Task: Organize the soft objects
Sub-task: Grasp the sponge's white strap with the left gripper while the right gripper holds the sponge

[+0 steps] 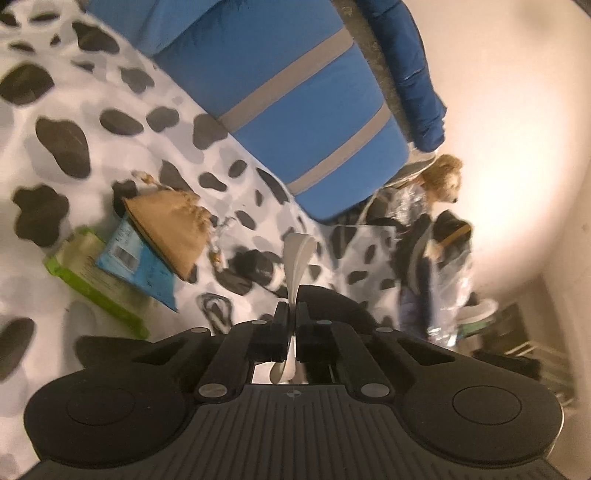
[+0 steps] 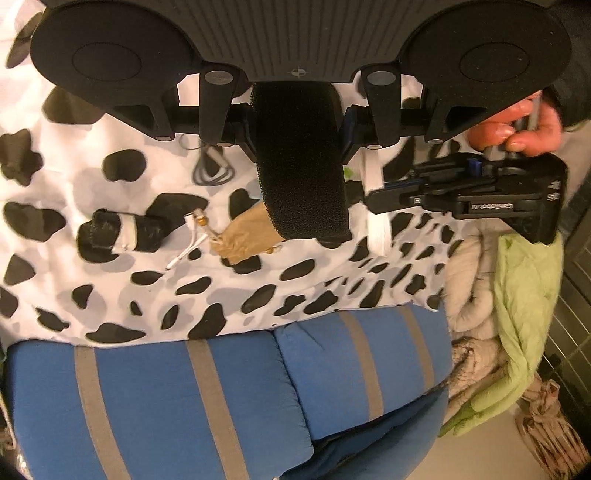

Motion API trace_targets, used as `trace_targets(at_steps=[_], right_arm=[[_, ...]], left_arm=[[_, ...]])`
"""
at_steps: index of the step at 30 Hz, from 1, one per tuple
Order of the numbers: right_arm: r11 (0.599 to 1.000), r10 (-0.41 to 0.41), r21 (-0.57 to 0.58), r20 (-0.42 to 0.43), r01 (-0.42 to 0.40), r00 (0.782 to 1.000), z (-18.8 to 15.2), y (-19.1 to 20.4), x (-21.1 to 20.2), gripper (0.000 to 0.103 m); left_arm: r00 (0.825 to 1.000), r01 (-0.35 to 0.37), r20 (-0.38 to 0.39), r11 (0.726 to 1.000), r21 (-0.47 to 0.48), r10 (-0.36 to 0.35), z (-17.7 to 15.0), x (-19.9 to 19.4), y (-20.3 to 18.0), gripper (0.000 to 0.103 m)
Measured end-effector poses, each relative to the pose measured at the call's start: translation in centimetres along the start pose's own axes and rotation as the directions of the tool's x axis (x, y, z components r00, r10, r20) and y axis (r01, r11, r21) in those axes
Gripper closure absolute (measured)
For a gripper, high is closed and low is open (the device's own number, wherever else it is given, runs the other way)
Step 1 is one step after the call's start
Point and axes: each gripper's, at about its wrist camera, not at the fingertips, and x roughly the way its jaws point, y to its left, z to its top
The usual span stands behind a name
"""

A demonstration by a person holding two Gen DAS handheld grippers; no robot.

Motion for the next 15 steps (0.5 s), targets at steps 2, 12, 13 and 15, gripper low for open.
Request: trace_targets(at_steps=[2, 12, 13, 15], right_arm=[[0.999, -0.047, -0.023, 0.001, 0.047, 0.999, -0.1, 0.3, 0.0, 0.057], [0.947, -0.270, -0.184, -0.015, 0.263, 0.963, -2.8, 3.3, 1.0, 0.057], [0.942, -0.283, -0.191, -0.017, 0.275, 0.959, -3.1, 3.5, 1.0, 0.057], [0.932, -0.310, -0.203, -0.020, 0.300, 0.950, -3.8, 3.9, 1.1, 0.057]], left_arm=[[0.999, -0.044, 0.002, 0.997, 0.066, 0.044, -0.2, -0.2, -0.9, 0.100], [0.902, -0.406, 0.060, 0.792, 0.457, 0.428, -3.8, 0.2, -5.1, 0.100], [0.891, -0.423, 0.061, 0.775, 0.470, 0.450, -4.1, 0.1, -5.1, 0.100], [0.869, -0.453, 0.053, 0.746, 0.488, 0.493, -4.7, 0.0, -5.0, 0.100]])
